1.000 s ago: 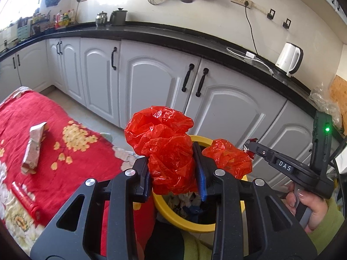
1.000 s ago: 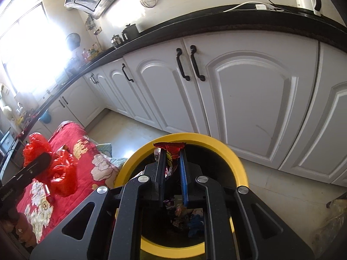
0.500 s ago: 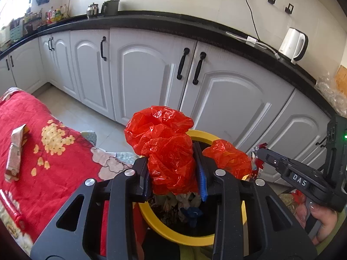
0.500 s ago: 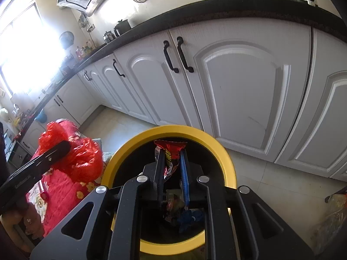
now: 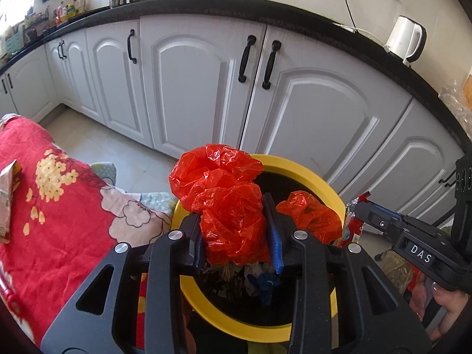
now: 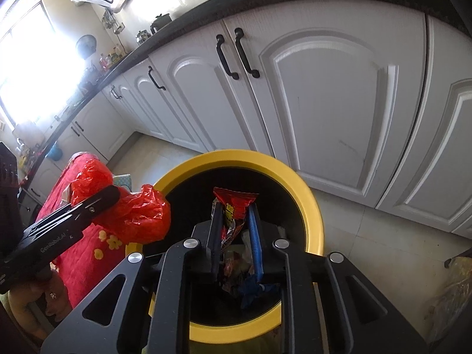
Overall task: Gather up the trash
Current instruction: 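Open both grippers over the bin to drop the bag and wrapper, then move both grippers back over the table toward the red can and paper bag, then grasp the red can with the left gripper while the right grasps the paper snack bag, then carry the red can and paper snack bag over the bin with both grippers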
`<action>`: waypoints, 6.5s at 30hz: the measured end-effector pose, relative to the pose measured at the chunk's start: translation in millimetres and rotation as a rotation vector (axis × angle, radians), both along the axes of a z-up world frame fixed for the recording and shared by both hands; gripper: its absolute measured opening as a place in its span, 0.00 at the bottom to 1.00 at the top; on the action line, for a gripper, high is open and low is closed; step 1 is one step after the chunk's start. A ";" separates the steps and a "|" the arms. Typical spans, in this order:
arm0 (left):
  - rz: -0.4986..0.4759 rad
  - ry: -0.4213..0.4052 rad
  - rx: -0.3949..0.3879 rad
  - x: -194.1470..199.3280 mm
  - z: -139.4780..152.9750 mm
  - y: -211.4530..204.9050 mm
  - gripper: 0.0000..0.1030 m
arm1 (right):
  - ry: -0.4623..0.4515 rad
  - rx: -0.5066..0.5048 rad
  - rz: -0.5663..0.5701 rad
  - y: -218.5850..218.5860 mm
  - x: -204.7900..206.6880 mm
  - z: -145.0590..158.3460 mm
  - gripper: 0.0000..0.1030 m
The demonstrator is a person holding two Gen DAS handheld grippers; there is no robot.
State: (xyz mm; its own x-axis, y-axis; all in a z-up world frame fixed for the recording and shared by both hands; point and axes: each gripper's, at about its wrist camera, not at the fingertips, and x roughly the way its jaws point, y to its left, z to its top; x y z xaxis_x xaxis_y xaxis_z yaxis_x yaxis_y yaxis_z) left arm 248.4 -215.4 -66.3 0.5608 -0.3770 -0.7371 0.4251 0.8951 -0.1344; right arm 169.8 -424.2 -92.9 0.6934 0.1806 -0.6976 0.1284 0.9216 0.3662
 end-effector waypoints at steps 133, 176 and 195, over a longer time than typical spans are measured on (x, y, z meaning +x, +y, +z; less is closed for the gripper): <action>0.615 0.147 -0.274 -48.6 -16.0 311.7 0.29 | 0.070 -0.051 0.638 309.2 108.1 6.6 0.32; 0.214 -0.018 -0.188 -46.6 40.4 117.0 0.28 | -0.063 -0.008 0.233 72.8 8.8 34.3 0.32; 0.100 -0.004 -0.129 -37.5 25.2 51.3 0.28 | -0.044 -0.004 0.141 22.2 -10.9 19.8 0.32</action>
State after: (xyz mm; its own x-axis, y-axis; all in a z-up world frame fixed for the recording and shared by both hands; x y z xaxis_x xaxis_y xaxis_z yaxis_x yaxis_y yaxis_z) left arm 211.0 -164.1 -41.0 0.6032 -0.4102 -0.6840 0.3355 0.9085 -0.2490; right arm 158.9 -402.0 -73.1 0.6911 0.2757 -0.6681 -0.0190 0.9310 0.3646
